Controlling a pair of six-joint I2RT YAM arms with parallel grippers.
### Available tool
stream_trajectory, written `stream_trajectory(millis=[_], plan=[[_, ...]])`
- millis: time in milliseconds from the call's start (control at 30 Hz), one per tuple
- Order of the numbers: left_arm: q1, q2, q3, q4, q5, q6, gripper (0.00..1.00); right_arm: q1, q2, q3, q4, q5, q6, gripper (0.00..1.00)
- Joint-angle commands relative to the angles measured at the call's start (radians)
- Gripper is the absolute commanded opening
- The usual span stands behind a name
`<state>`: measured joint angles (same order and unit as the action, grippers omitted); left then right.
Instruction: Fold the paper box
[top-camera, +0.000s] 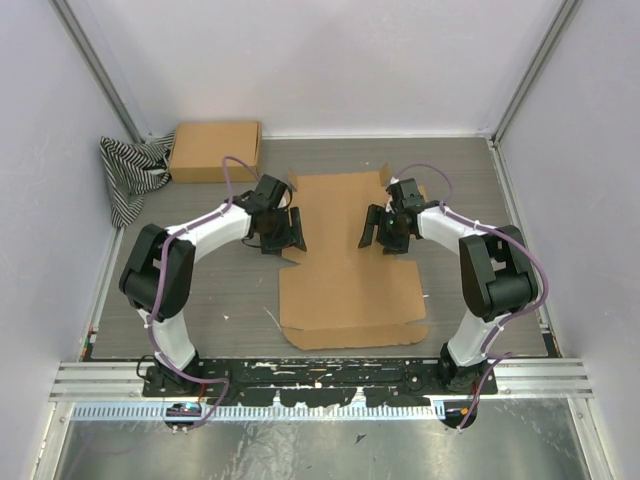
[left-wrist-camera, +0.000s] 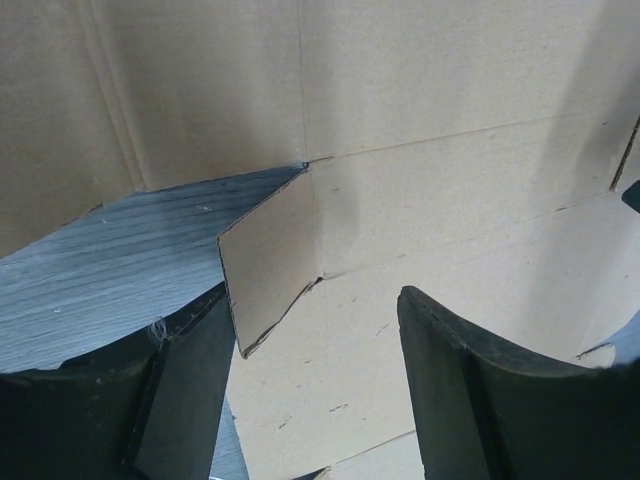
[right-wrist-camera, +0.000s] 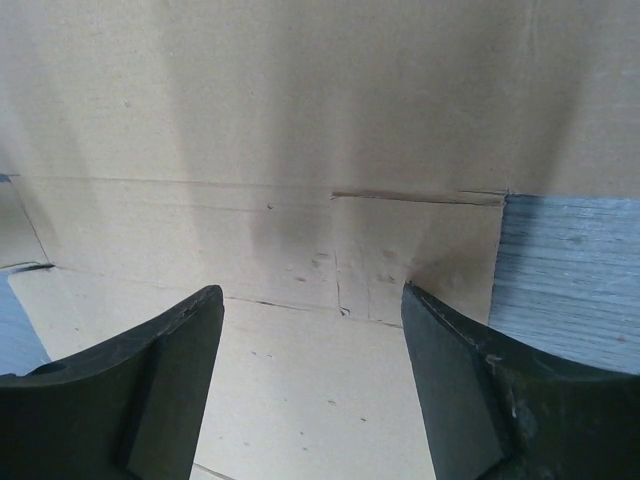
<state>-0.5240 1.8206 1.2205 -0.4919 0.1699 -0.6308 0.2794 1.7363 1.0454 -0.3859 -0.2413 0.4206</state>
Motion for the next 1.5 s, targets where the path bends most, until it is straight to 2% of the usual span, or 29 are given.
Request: stream_trajectory(millis=[0,400,667,800,900,1033,1200,1333,1467], plan=[[-0.013,-0.013,0.054,0.015,0.024,-0.010,0.71,0.003,0.022,0.011,0.042,0.009,0.015,0.77],[-0.072,0.112,0.170,0.020,0.054,-0.031,0.71,0.015,0.039,0.023,0.041,0.005,0.026,0.76],[-0.079,0.219,0.170,0.051,0.050,-0.048,0.70,0.020,0.041,0.033,0.030,0.010,0.033,0.76],[-0.078,0.193,0.177,0.020,0.017,-0.024,0.69,0.020,0.023,0.058,0.002,0.025,0.023,0.76],[-0.078,0.157,0.237,-0.053,-0.058,0.027,0.70,0.020,-0.009,0.100,-0.037,0.047,0.000,0.76],[-0.066,0.138,0.390,-0.190,-0.162,0.105,0.71,0.020,-0.060,0.190,-0.123,0.111,-0.052,0.76],[0.009,0.202,0.615,-0.273,-0.201,0.186,0.72,0.020,-0.128,0.293,-0.243,0.253,-0.097,0.76],[0.089,0.379,0.961,-0.432,-0.227,0.223,0.70,0.019,-0.202,0.304,-0.301,0.336,-0.111,0.77],[0.103,0.614,1.319,-0.590,-0.256,0.248,0.69,0.010,-0.260,0.274,-0.313,0.353,-0.114,0.77]])
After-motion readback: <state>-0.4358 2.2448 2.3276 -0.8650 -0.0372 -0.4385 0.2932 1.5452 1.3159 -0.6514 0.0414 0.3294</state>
